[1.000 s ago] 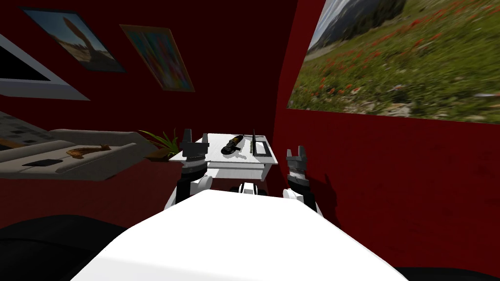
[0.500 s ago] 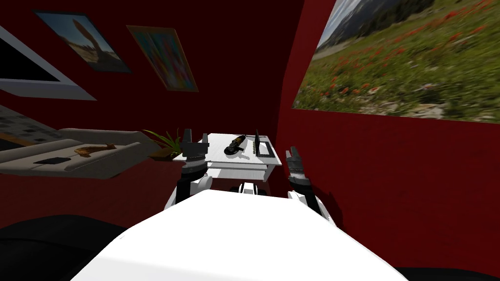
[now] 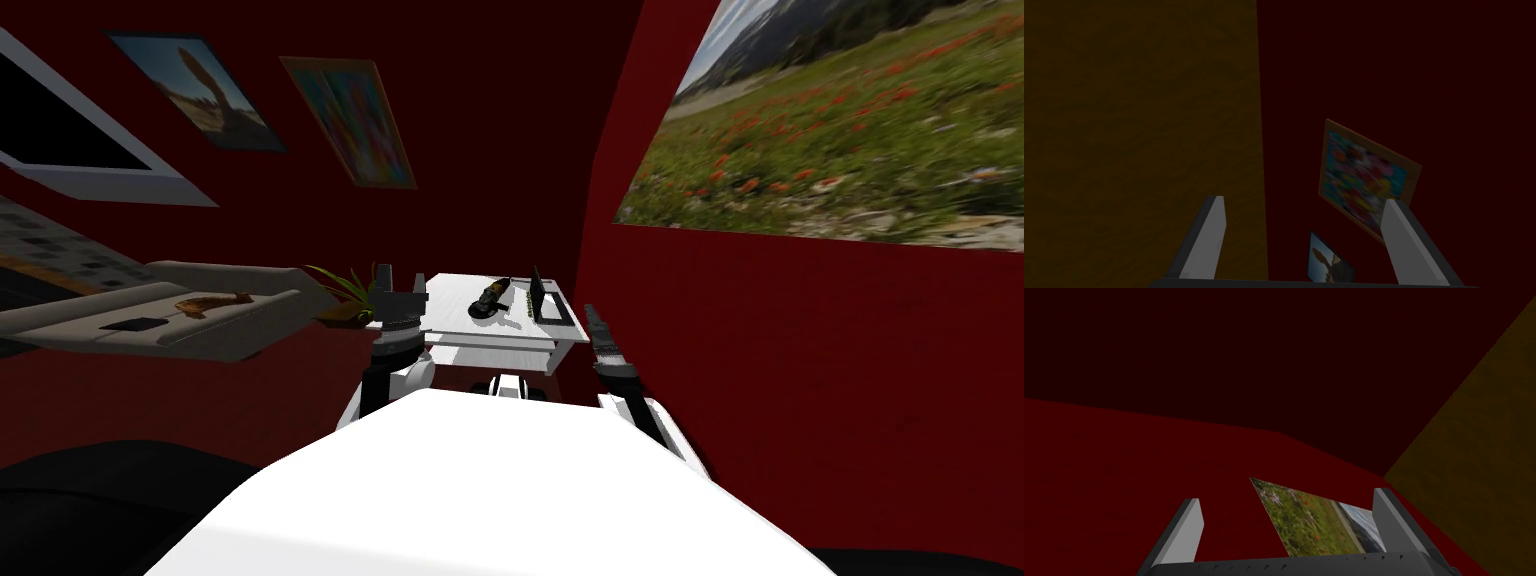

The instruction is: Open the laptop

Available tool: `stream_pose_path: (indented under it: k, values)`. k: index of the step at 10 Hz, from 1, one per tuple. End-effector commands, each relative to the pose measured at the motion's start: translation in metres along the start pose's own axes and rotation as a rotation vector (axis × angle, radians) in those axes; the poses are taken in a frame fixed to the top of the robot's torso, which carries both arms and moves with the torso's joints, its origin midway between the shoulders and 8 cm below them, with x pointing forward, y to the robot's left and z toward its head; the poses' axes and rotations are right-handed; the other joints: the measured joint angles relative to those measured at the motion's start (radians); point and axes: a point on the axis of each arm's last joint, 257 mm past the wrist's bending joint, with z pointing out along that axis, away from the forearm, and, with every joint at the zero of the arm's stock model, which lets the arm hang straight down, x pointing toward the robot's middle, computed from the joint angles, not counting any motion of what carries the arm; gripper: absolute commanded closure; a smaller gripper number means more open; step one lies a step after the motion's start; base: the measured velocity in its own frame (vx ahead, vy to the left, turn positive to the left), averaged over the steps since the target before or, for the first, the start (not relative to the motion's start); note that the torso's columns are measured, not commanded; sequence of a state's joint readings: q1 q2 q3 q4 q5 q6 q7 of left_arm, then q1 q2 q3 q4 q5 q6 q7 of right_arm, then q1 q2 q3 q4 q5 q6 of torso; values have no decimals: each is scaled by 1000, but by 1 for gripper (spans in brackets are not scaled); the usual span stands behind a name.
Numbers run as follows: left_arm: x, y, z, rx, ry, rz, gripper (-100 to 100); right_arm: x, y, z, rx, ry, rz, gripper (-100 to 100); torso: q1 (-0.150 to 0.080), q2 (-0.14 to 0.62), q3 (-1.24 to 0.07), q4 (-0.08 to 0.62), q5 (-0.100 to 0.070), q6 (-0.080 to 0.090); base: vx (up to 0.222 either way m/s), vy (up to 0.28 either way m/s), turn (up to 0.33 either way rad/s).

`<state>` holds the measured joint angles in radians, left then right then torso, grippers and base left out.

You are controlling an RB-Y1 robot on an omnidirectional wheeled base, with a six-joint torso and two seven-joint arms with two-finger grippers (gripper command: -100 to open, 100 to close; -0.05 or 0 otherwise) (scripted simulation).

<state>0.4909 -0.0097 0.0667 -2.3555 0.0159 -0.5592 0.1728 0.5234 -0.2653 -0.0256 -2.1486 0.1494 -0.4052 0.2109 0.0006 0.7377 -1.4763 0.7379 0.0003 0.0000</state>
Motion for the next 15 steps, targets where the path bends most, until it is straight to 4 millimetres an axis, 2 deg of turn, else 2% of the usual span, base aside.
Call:
stream_pose_path:
  k: [1,4,5,8,9,12,13,15]
  values:
    - [0,0,0,0,0,0,0,4,-11,0,24,35,-120,-100,0,0,0,0,0,0,24,82,11]
    - [0,0,0,0,0,0,0,6,-35,-2,67,97,-333,-100,-1,0,0,0,0,0,21,89,44]
    - [0,0,0,0,0,0,0,7,-35,-3,66,100,-341,-100,1,1,0,0,0,0,8,92,8]
    - [0,0,0,0,0,0,0,5,-63,-6,106,170,-567,-100,0,0,0,0,0,0,17,102,43]
    - [0,0,0,0,0,0,0,6,-63,-6,105,175,-578,-100,2,0,0,0,0,0,9,99,10]
    - [0,0,0,0,0,0,0,-2,-94,-11,140,253,-816,-100,-1,-1,-1,0,0,0,39,105,42]
    - [0,0,0,0,0,0,0,-1,-94,-11,138,258,-830,-100,0,0,0,0,0,0,18,88,16]
    - [0,0,0,0,0,0,0,-11,-116,-14,158,315,-998,-100,-2,1,1,0,-1,0,22,99,39]
